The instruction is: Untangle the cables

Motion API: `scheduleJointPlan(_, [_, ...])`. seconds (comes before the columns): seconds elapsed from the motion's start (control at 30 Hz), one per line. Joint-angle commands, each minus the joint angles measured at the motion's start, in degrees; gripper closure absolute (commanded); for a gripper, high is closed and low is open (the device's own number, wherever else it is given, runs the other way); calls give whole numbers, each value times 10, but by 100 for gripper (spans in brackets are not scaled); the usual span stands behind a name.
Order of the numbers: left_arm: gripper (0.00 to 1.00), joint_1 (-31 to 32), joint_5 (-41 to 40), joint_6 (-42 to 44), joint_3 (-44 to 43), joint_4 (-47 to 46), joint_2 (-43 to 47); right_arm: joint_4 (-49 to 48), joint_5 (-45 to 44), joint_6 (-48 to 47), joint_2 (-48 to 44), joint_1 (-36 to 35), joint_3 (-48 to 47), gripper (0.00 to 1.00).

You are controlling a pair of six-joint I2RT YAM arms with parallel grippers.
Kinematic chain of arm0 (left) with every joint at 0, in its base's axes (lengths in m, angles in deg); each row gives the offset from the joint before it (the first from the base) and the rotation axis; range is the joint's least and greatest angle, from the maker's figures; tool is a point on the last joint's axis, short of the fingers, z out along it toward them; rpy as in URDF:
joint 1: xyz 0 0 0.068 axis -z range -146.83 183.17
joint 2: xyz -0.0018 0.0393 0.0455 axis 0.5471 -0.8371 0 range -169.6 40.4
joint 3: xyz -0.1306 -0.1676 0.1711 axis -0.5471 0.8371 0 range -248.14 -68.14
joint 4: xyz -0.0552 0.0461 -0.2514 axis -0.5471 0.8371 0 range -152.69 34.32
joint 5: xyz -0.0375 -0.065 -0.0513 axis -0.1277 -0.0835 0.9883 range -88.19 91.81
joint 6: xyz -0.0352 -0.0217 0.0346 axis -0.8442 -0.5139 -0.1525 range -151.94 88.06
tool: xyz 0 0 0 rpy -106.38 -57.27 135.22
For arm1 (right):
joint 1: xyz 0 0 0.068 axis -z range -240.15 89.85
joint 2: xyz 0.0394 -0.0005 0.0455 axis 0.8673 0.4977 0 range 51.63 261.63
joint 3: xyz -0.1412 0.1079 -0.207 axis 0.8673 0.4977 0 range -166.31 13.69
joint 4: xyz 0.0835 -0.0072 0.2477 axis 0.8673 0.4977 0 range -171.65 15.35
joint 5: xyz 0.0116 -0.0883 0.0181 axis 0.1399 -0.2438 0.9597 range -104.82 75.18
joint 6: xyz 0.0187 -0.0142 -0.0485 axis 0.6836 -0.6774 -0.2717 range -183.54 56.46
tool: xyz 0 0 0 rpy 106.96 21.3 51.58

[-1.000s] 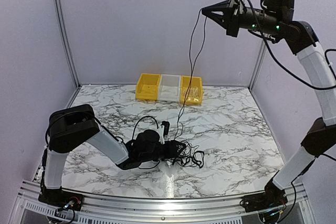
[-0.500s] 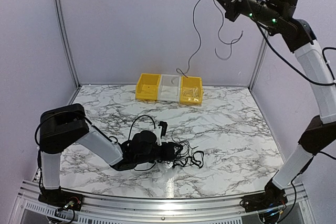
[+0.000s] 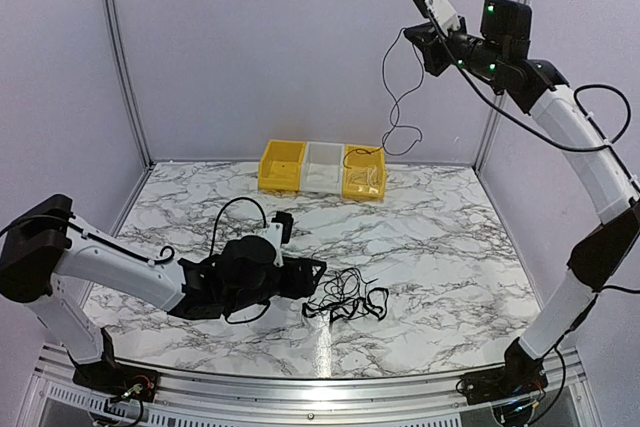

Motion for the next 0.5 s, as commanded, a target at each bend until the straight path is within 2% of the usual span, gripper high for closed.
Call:
scheduleJointPlan(0.0, [28,13,-68,25,39,88,61,-46,-13,16,21,7,2,100])
scheduleJointPlan(0.23, [30,51,-183,47,49,179,100,-54,-9,31,93,32,-31,100])
scheduleJointPlan(0.47, [30,58,-188,47,62,189,104,-59,-2,56,175,68,-87,100])
